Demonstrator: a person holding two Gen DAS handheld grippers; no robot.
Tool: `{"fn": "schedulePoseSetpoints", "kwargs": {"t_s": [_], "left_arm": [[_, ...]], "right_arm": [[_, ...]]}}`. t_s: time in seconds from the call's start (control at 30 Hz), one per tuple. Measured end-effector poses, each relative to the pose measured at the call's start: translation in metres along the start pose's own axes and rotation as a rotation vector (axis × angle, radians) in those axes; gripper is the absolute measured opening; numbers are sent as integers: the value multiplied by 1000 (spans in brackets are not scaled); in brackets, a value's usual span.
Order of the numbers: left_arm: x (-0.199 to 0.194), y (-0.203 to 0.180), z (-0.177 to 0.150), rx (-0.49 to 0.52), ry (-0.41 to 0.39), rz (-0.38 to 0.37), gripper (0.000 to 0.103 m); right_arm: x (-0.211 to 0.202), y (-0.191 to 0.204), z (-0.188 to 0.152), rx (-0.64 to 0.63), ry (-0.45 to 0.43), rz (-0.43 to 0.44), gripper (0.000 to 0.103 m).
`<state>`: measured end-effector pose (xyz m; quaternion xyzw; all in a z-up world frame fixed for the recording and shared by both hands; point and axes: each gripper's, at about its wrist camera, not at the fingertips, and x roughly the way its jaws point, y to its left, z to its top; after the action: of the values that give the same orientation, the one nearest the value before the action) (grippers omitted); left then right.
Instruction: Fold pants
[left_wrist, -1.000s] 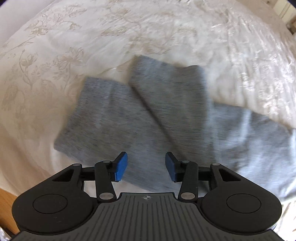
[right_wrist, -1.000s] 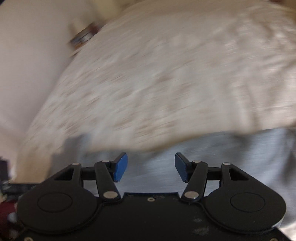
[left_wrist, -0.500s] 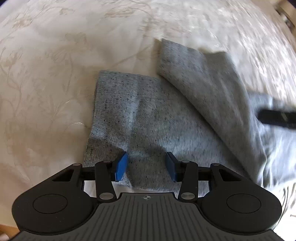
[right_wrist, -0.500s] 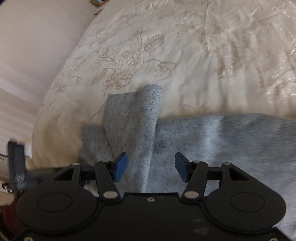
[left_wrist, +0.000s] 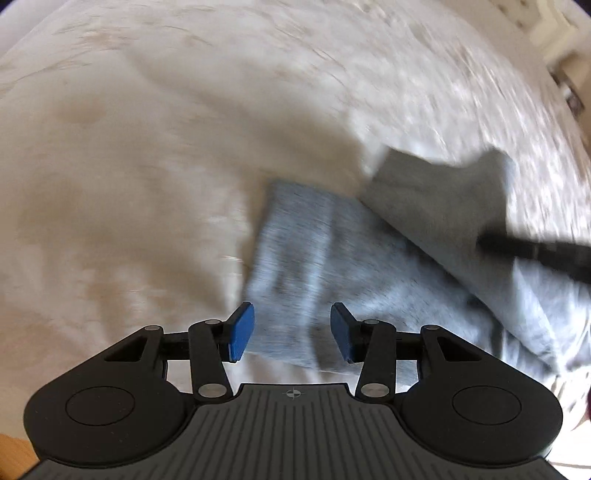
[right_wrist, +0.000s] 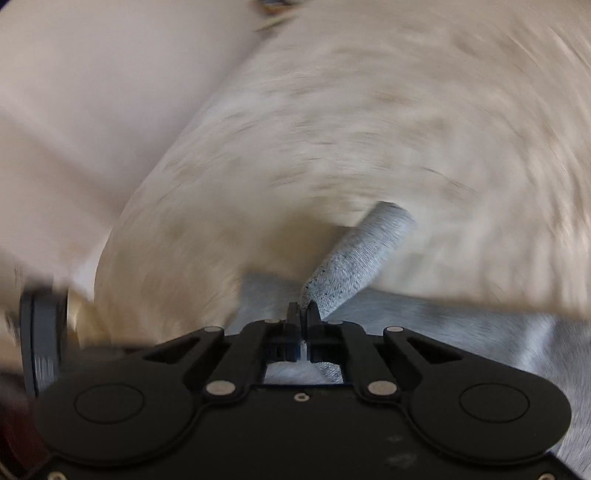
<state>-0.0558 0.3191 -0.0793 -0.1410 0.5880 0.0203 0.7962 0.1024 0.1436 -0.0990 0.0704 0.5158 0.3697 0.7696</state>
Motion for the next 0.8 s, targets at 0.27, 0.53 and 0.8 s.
{"fn": "schedulePoseSetpoints", "kwargs": {"t_s": [0.27, 0.53, 0.8], "left_arm": [[-25, 36, 4, -129, -57, 11, 45], [-17, 28, 8, -89, -46, 1, 45], [-20, 44, 10, -132, -58, 24, 46]], "right_arm": [[64, 80, -66, -472, 183, -153, 10], [56, 107, -82, -614, 76, -182, 46], [58, 126, -69, -721, 42, -158, 48]]}}
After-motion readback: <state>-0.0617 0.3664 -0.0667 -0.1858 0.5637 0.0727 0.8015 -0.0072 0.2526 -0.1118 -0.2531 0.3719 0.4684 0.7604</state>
